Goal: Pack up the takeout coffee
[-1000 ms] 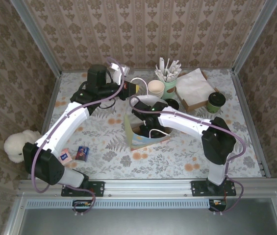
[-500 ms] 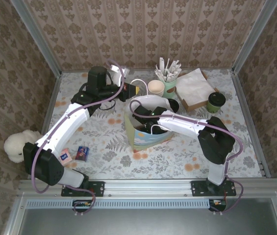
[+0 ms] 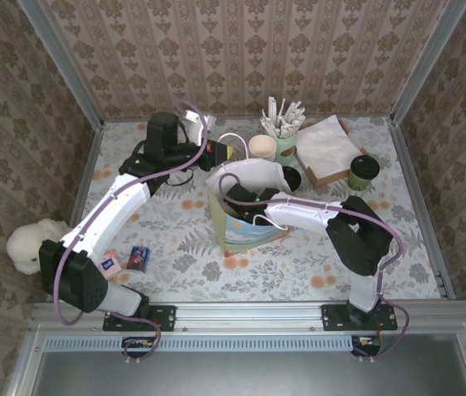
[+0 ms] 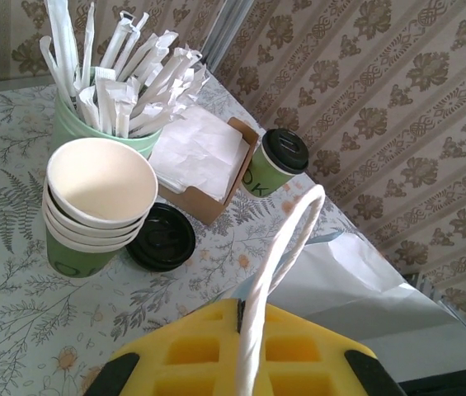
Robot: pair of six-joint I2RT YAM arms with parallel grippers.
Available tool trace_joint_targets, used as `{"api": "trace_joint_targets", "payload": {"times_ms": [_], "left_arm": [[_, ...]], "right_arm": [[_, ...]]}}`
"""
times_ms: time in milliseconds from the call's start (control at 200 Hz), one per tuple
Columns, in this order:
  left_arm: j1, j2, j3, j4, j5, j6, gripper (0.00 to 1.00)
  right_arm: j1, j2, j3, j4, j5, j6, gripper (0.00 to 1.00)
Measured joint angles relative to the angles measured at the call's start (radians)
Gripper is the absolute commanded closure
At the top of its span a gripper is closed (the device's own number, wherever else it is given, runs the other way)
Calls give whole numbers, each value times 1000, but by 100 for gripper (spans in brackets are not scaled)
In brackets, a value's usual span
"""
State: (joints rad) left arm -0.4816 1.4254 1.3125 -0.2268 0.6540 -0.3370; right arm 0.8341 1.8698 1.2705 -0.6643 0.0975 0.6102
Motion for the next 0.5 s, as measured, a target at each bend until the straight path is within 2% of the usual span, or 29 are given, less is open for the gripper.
{"api": "trace_joint_targets", "payload": {"times_ms": [165, 250, 305, 320, 445, 500], "left_arm": [[0, 0, 0, -1, 16, 9, 100], [0, 0, 0, -3, 29, 27, 100], [0, 0, 0, -5, 35, 37, 100], [0, 0, 0, -5, 38, 41, 100], [0, 0, 0, -5, 50, 58, 100], [0, 0, 0, -5, 54, 62, 100]], "right_arm": [[1, 2, 13, -37, -15, 18, 31], [1, -9, 24, -51, -28, 23, 20], [1, -21, 39, -63, -31, 21, 2], [1, -25, 44, -65, -32, 24, 0], [1, -71, 83, -69, -39, 19, 1], [2, -93, 89, -69, -40, 21, 5]]}}
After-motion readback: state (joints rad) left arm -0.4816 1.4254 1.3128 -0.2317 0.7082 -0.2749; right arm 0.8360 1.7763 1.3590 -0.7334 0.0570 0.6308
